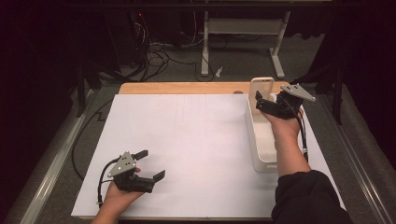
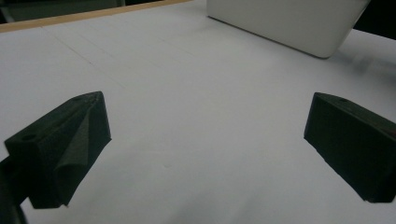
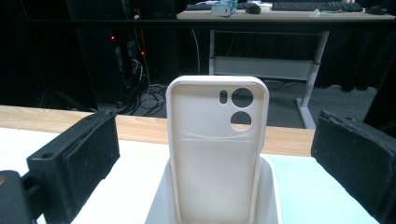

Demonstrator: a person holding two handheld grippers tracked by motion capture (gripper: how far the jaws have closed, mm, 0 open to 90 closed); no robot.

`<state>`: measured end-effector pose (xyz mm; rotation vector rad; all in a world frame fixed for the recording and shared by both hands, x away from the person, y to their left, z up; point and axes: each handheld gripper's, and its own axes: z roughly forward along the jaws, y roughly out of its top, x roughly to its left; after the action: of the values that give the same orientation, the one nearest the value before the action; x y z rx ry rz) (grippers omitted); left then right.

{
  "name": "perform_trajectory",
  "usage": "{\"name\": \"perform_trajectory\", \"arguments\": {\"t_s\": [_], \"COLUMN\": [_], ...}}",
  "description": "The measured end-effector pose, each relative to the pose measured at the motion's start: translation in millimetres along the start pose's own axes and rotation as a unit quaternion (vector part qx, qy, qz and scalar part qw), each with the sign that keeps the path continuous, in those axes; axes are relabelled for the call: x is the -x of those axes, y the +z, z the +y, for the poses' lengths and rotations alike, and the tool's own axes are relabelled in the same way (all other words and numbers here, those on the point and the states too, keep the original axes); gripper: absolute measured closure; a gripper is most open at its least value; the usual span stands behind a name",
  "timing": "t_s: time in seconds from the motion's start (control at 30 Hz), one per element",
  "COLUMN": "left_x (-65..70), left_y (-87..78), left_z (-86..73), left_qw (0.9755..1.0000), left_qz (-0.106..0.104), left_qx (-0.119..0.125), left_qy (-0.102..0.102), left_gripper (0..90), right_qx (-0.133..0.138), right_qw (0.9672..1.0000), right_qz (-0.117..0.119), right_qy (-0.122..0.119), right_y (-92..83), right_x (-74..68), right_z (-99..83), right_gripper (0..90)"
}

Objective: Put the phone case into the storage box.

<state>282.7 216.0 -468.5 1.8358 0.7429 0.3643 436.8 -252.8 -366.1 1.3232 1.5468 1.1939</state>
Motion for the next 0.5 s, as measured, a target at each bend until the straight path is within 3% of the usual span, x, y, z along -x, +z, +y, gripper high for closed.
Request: {"name": "perform_trajectory", "arguments": {"t_s": [0.5], "left_x": [-1.7], "left_y": [-0.3], "left_z": [0.0], "left_qw": [1.0], "left_qz": [0.005], "left_qx": [-0.001], "left_qy": [0.001], "left_gripper": [1.6], "right_qx": [0.001], "right_qw": [0.9997], "right_qz": [0.021], "right_qy": [-0.014], "right_y": [-16.7], "right_x": [-5.2], "right_z": [-0.4], "right_gripper": [0.1]}}
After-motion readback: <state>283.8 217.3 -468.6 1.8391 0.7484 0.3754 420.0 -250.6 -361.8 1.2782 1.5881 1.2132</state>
